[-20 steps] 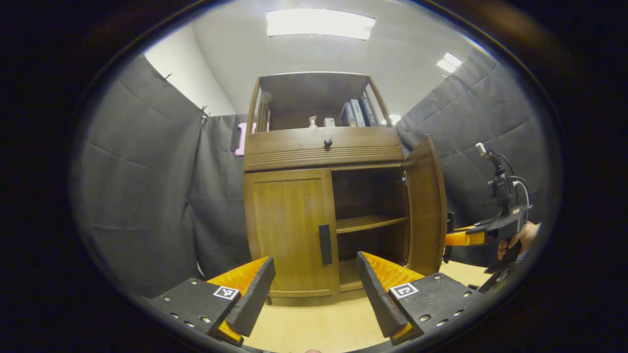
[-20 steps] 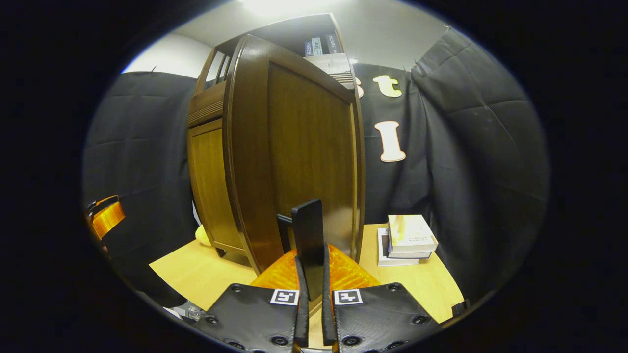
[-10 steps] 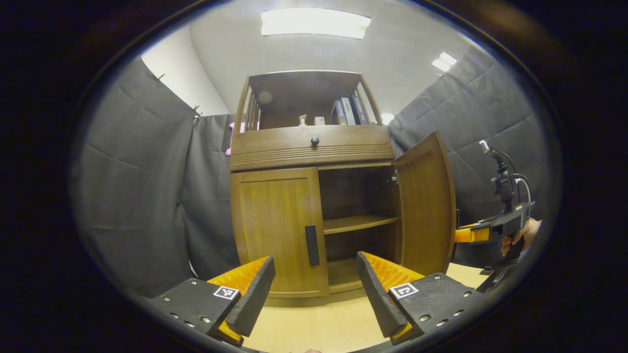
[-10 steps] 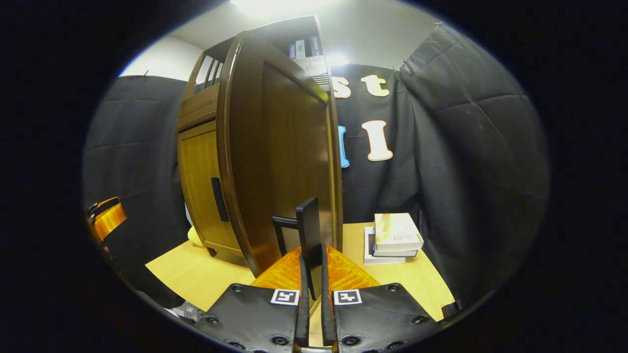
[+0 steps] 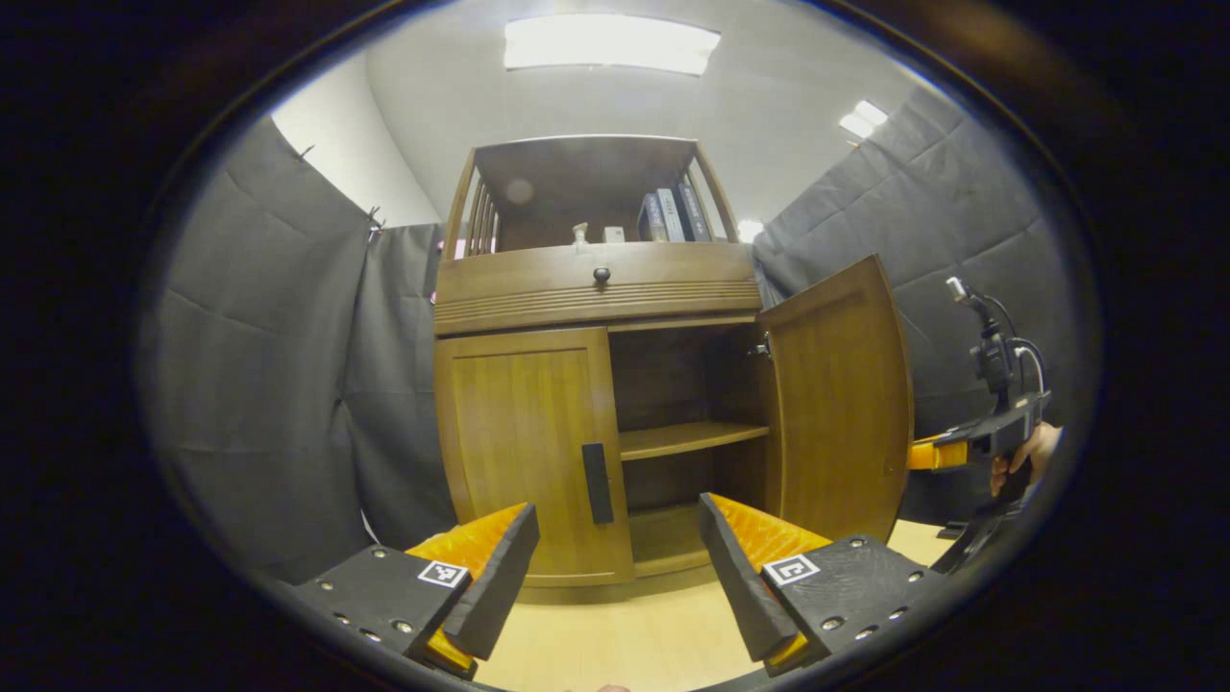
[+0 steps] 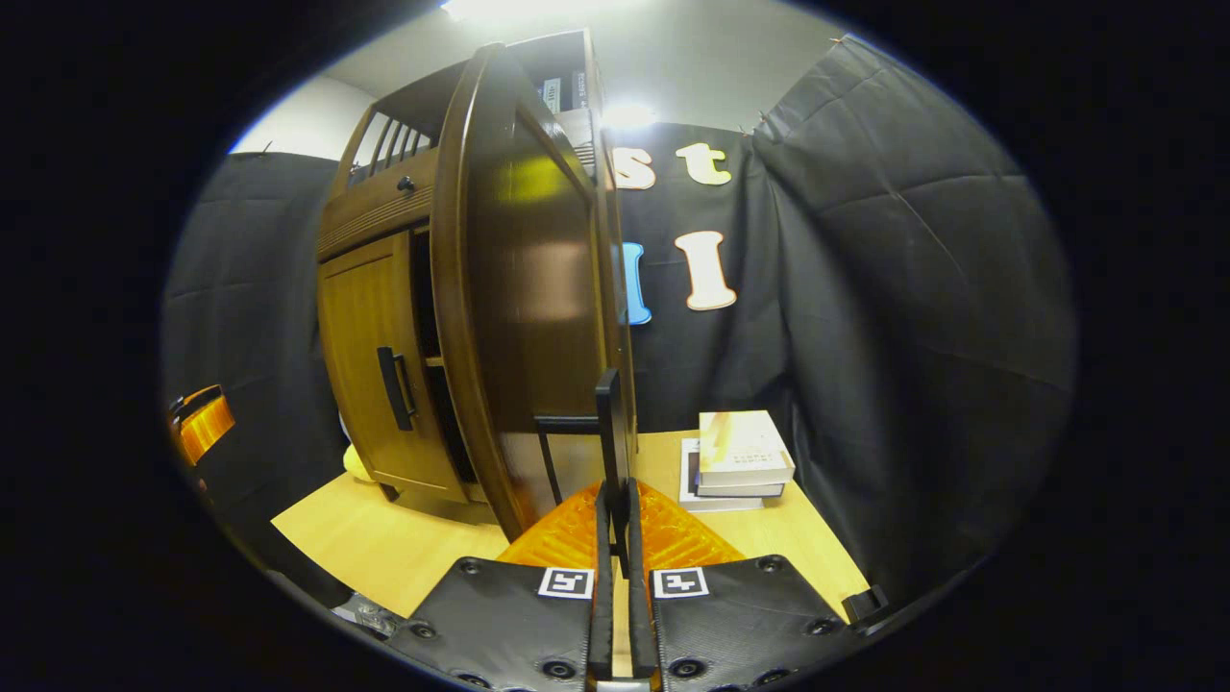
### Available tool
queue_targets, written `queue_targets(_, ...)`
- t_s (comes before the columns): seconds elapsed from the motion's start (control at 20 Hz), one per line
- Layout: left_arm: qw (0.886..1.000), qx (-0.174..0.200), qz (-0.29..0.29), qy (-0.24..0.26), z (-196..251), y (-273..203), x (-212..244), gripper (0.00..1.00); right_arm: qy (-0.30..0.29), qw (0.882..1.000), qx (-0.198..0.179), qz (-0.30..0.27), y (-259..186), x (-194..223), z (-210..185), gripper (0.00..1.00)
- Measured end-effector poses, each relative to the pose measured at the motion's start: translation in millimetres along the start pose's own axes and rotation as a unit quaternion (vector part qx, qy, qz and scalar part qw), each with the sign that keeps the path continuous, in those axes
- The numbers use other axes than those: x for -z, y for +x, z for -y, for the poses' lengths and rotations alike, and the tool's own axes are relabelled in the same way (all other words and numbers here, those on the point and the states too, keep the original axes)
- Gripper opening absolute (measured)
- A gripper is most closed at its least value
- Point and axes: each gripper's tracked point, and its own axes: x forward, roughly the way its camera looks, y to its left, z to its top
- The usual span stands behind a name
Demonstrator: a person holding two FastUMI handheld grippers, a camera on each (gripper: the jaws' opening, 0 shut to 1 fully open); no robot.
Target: Open the right door of the double-door shoe cabinet with the right hand, and open the left door with the left hand.
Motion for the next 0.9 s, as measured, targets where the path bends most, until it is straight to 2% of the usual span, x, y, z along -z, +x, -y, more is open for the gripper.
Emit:
queue_targets(0.1, 1.000, 0.002, 0.000, 0.000, -1, 2, 1, 0.96, 0.006, 1.000, 0.016, 0.001, -1, 0, 11, 0.00)
queue_targets(0.15, 1.000, 0.003, 0.000, 0.000, -2, 2, 1, 0.96, 0.010, 1.000, 0.018, 0.001, -1, 0, 12, 0.05)
queue_targets(0.25, 1.000, 0.003, 0.002, -0.002, -6, 5, 2, 0.96, 0.018, 1.000, 0.018, 0.000, -3, -1, 10, 0.05)
queue_targets(0.3, 1.000, 0.003, 0.002, -0.002, -8, 7, 3, 0.94, 0.015, 1.000, 0.021, 0.000, -4, 0, 11, 0.00)
queue_targets(0.35, 1.000, 0.002, 0.002, -0.003, -10, 9, 4, 0.96, 0.012, 1.000, 0.025, 0.001, -5, 0, 11, 0.05)
queue_targets(0.45, 1.000, 0.003, -0.001, -0.011, -16, 17, 8, 0.95, 0.013, 0.999, 0.033, 0.002, -9, 0, 12, 0.06)
queue_targets(0.5, 1.000, 0.004, -0.002, -0.015, -18, 22, 10, 0.95, 0.015, 0.999, 0.035, 0.004, -12, -1, 12, 0.00)
queue_targets(0.55, 1.000, 0.004, -0.003, -0.016, -21, 27, 12, 0.96, 0.018, 0.999, 0.036, 0.005, -16, -1, 12, 0.06)
queue_targets(0.6, 1.000, 0.005, -0.003, -0.015, -23, 34, 14, 0.96, 0.019, 0.999, 0.041, 0.007, -20, -3, 12, 0.00)
queue_targets(0.65, 1.000, 0.006, -0.003, -0.014, -25, 40, 16, 0.96, 0.018, 0.999, 0.047, 0.011, -24, -5, 14, 0.05)
queue_targets(0.7, 1.000, 0.008, -0.003, -0.014, -27, 46, 18, 0.96, 0.016, 0.998, 0.054, 0.013, -29, -6, 15, 0.05)
queue_targets(0.75, 1.000, 0.010, -0.002, -0.014, -28, 54, 20, 0.96, 0.015, 0.998, 0.059, 0.015, -38, -6, 16, 0.14)
queue_targets(0.8, 1.000, 0.012, -0.001, -0.015, -28, 61, 21, 0.96, 0.013, 0.998, 0.067, 0.019, -44, -6, 19, 0.13)
queue_targets(0.9, 1.000, 0.013, -0.001, -0.018, -32, 74, 21, 0.96, 0.008, 0.997, 0.077, 0.026, -61, -8, 20, 0.29)
